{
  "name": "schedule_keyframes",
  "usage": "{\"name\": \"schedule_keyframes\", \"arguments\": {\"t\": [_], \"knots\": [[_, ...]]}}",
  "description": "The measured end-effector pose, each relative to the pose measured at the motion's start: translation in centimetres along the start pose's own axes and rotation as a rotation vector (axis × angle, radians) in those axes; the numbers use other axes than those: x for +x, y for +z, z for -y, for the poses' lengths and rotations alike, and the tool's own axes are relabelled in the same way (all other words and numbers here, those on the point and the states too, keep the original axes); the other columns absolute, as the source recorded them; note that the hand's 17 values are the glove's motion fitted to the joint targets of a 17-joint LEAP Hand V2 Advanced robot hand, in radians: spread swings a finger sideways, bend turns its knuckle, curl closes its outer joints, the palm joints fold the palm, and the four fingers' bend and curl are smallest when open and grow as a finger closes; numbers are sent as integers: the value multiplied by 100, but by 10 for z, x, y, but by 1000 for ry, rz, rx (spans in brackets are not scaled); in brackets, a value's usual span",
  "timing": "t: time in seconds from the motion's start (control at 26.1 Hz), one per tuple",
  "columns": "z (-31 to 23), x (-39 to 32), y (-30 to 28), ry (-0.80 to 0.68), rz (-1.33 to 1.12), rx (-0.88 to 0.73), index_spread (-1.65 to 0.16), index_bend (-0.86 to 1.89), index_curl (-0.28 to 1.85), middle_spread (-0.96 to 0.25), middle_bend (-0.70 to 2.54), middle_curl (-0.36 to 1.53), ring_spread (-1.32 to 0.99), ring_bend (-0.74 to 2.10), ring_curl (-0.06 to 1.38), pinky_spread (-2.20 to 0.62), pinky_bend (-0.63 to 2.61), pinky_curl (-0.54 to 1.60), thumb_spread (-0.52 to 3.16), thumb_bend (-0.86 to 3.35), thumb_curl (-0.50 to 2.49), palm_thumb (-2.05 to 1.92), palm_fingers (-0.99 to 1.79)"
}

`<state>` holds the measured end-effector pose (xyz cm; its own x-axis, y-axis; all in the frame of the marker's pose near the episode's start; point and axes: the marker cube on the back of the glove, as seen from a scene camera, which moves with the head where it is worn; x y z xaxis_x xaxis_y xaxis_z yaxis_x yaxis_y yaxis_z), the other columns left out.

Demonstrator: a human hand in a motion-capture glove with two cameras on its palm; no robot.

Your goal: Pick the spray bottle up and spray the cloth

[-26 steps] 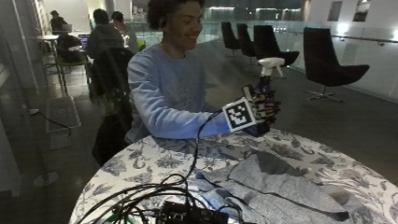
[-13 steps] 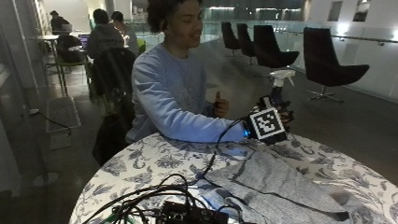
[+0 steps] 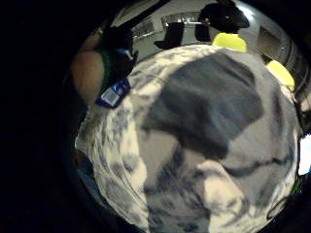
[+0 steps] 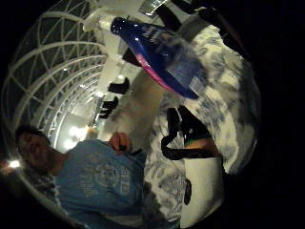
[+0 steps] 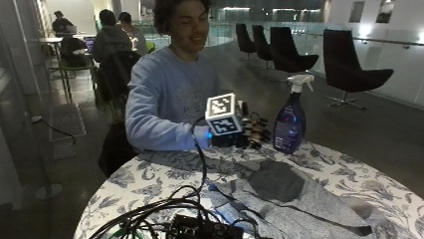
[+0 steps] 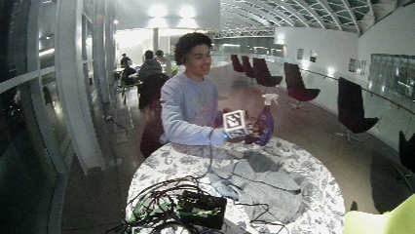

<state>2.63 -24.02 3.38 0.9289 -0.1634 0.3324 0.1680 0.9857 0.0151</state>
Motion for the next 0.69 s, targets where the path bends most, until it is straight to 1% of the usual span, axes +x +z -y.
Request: {"name": "schedule_keyframes", "arguments": {"t": [0.19, 0.38, 0.54, 0.69], "knots": [[-87, 24, -40, 106, -216, 8, -36, 19, 16, -3, 48, 39, 0, 57, 29, 22, 52, 30, 99, -2, 49, 81, 53], [-162, 35, -66, 187, -329, 22, -35, 18, 20, -3, 46, 39, 0, 52, 29, 22, 46, 30, 100, -2, 48, 82, 57], [-206, 41, -81, 243, -384, 45, -35, 17, 23, -4, 44, 38, 0, 48, 28, 22, 42, 29, 101, -2, 47, 82, 61], [-235, 46, -88, 289, -402, 47, -35, 16, 25, -4, 44, 39, 0, 46, 28, 22, 37, 29, 103, -2, 47, 82, 65]]}}
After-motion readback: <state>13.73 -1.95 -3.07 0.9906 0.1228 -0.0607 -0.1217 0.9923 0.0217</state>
